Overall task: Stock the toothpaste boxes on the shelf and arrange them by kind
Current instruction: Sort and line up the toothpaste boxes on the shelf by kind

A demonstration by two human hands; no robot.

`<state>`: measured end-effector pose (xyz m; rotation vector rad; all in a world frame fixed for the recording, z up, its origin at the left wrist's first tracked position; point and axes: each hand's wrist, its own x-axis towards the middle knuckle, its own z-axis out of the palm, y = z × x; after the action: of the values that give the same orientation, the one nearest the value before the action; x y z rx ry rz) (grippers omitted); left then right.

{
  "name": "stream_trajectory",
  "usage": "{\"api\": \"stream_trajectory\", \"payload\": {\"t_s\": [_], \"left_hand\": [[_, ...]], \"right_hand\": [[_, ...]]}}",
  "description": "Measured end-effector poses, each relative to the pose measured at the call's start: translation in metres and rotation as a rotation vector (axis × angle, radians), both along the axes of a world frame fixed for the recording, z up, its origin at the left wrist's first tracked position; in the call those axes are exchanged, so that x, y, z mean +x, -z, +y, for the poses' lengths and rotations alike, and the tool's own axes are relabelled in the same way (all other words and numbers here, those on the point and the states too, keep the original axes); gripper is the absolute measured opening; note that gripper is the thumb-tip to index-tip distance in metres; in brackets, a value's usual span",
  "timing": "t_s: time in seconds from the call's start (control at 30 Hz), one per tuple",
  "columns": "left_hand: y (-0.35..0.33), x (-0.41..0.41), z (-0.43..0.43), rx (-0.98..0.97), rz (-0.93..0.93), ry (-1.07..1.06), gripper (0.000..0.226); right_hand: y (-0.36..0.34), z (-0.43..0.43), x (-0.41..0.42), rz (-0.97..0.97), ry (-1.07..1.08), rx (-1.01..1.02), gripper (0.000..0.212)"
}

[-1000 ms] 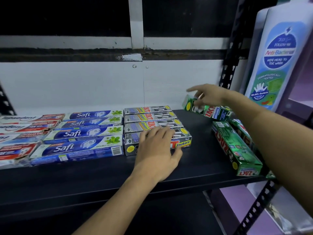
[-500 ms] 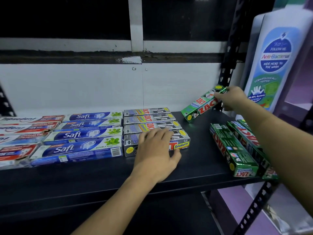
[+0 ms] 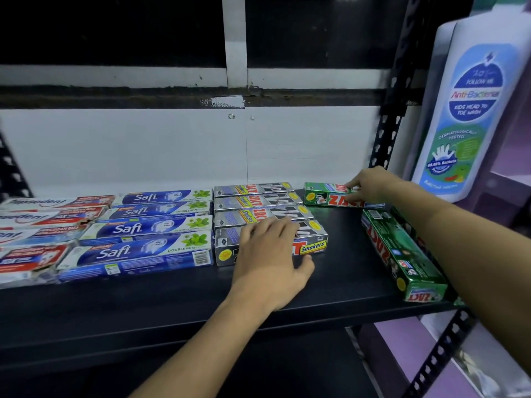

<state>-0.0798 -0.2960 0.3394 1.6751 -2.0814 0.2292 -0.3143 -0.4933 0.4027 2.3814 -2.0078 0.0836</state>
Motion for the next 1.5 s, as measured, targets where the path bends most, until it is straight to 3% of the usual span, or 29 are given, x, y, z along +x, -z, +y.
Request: {"api": "stream_trajectory", "payload": {"t_s": [0.13, 0.63, 0.83, 1.5], "left_hand": [[0.000, 0.000, -0.001, 0.000, 0.001, 0.005, 0.061], [0.003, 0.000, -0.001, -0.023, 0.003, -0.001, 0.059], [0.002, -0.002, -0.002, -0.009, -0.007, -0.015, 0.062], [0.003, -0.001, -0.002, -0.017, -0.006, -0.012, 0.062]], "right_hand": [[0.000, -0.006, 0.008, 0.035, 0.000, -0.012, 0.052], [0.018, -0.035, 0.013, -0.142, -0.057, -0.098, 0.043], [0.022, -0.042, 0.019, -0.080, -0.084, -0.108, 0.044], [0.026, -0.043, 0.019, -0.141, -0.090, -0.115, 0.043]]}}
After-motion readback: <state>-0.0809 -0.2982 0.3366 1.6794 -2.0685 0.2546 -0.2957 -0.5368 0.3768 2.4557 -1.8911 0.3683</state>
